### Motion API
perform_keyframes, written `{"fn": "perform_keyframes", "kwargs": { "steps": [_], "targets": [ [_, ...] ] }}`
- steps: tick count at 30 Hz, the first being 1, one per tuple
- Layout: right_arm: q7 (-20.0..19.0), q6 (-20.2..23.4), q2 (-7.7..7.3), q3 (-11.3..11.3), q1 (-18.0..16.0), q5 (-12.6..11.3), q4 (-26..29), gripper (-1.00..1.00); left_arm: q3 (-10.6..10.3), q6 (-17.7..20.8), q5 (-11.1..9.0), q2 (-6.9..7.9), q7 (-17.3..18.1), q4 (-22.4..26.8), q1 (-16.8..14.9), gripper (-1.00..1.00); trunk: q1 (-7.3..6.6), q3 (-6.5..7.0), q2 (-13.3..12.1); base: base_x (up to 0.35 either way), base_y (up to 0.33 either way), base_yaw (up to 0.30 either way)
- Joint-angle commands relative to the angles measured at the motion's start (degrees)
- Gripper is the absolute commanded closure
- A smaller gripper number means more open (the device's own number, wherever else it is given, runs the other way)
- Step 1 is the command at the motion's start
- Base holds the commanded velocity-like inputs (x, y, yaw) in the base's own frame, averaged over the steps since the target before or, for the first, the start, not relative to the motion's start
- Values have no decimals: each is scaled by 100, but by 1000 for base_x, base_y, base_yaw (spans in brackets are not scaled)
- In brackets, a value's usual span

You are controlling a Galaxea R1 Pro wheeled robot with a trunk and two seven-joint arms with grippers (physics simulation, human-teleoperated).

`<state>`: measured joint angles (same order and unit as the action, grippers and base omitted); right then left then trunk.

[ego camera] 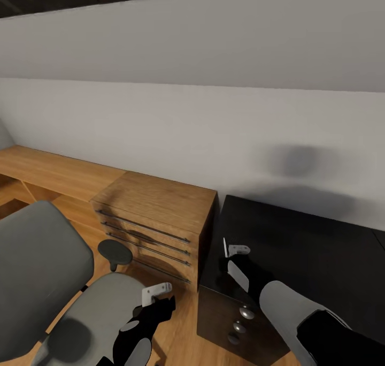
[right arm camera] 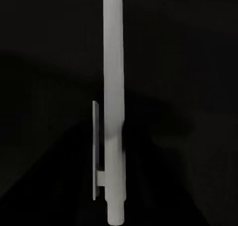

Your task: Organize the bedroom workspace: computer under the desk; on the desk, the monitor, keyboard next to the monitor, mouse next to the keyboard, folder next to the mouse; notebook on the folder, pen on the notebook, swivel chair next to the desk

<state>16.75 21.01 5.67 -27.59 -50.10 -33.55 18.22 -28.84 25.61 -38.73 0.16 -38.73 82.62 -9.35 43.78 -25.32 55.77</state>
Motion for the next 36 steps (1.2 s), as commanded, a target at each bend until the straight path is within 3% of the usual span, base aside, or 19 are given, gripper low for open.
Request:
{"fn": "perform_keyframes", "kwargs": {
  "steps": [1,15,27,29,35,36],
  "targets": [
    [48,42,-4,-37,-1,-126,-513,100,-8,14,-37,2,-47,8,-6,-100,1,-7,4,0,0,0],
    [48,44,-4,-36,-1,-126,-513,100,-4,18,-36,7,-43,-4,-6,-100,1,-7,4,0,0,0],
    [48,38,-9,-36,-1,-123,-385,100,-7,14,-35,19,-42,-25,-6,-100,-263,208,-477,-10,0,0],
    [48,36,-69,-32,-1,-122,-176,100,-8,14,-36,19,-44,-29,-6,-100,-306,244,-558,-188,0,0],
    [61,62,-457,-14,26,-198,729,100,-8,14,-38,19,-40,-34,-6,-100,-438,352,-798,-284,0,0],
    [67,109,-585,-13,57,-273,1115,100,-8,14,-38,19,-39,-35,-6,-100,-460,370,-838,-318,0,0]
  ]
}}
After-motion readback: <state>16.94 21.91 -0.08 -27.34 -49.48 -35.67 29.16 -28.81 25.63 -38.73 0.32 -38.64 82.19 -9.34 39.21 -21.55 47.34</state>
